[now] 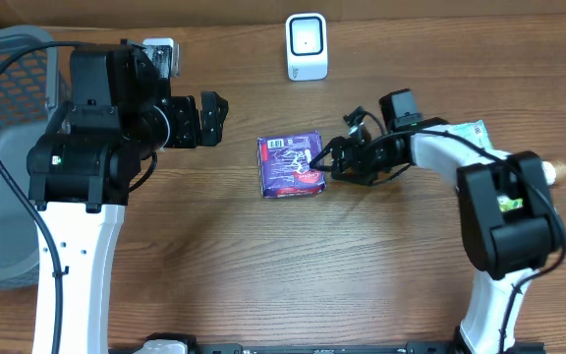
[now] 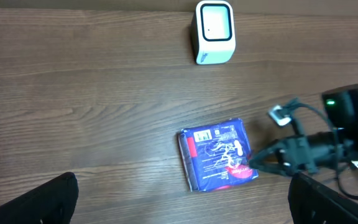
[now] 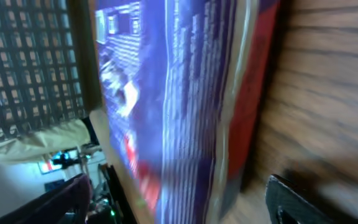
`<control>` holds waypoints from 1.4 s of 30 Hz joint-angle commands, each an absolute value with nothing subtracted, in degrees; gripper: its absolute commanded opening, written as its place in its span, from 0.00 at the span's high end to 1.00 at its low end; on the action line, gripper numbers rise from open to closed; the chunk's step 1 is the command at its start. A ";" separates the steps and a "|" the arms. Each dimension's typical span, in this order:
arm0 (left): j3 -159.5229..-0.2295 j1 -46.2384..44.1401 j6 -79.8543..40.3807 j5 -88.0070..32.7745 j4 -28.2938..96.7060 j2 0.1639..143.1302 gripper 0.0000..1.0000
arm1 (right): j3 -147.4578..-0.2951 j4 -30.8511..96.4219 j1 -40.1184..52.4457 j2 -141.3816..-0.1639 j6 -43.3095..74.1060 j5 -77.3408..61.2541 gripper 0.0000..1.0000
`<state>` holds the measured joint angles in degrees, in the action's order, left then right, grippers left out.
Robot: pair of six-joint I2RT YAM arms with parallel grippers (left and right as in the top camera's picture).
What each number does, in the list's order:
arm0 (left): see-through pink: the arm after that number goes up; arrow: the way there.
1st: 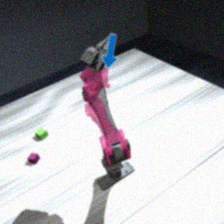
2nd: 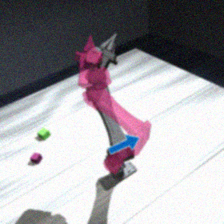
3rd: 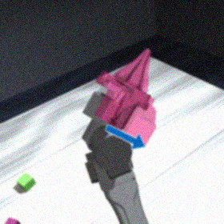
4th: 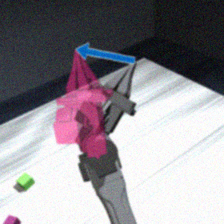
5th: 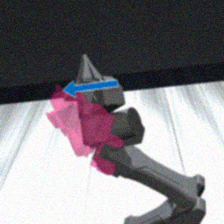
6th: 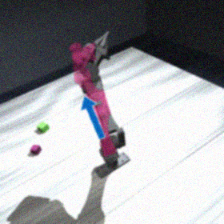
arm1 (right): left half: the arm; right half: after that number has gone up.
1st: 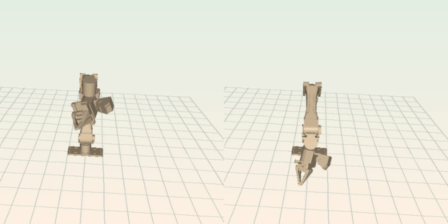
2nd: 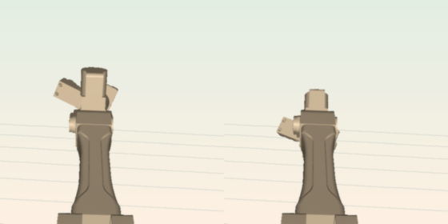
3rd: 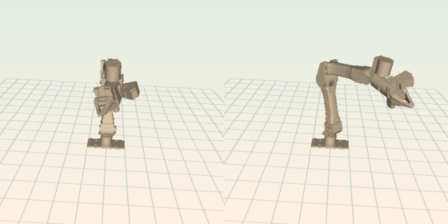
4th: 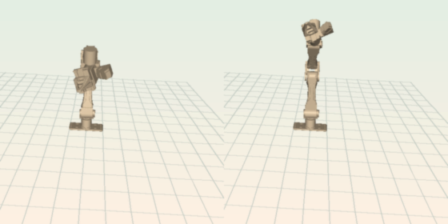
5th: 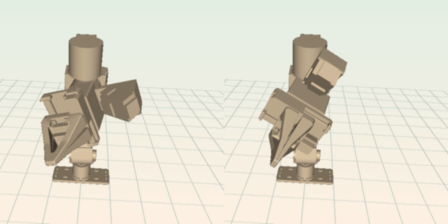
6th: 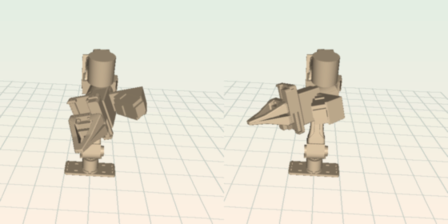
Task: Scan the item barcode
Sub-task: 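Set the purple box down and reposition the right gripper on it, then lift the purple box with the right gripper toward the white scanner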
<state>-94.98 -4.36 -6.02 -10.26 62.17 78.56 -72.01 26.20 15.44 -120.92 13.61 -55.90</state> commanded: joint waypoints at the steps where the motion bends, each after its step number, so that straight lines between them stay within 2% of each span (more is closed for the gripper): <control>1: -95.72 -4.14 -6.83 -9.89 61.95 78.74 0.00 | -71.79 22.26 18.33 -124.38 23.31 -57.19 0.16; 5: -95.72 -4.14 -6.83 -9.89 61.95 78.74 0.00 | -71.77 19.66 19.97 -124.64 27.03 -56.53 0.30; 7: -95.72 -4.14 -6.83 -9.89 61.95 78.74 0.01 | -71.79 19.55 20.45 -124.64 28.34 -54.87 0.53; 10: -95.72 -4.14 -6.83 -9.89 61.95 78.74 0.01 | -71.79 18.74 20.40 -124.64 29.32 -54.68 0.80; 12: -95.72 -4.14 -6.83 -9.89 61.95 78.74 0.00 | -71.81 18.28 20.14 -124.64 30.26 -55.88 0.87; 19: -95.72 -4.14 -6.83 -9.89 61.95 78.74 0.00 | -72.12 18.55 18.74 -120.14 29.71 -58.61 0.96; 26: -95.72 -4.14 -6.83 -9.89 61.95 78.74 0.00 | -72.12 22.33 18.17 -106.67 24.08 -54.52 0.96; 34: -95.72 -4.14 -6.83 -9.89 61.95 78.74 0.00 | -72.12 33.10 17.28 -89.43 14.15 -40.99 0.96; 42: -95.72 -4.14 -6.83 -9.89 61.95 78.74 0.00 | -72.14 36.97 17.28 -85.82 12.19 -37.98 0.96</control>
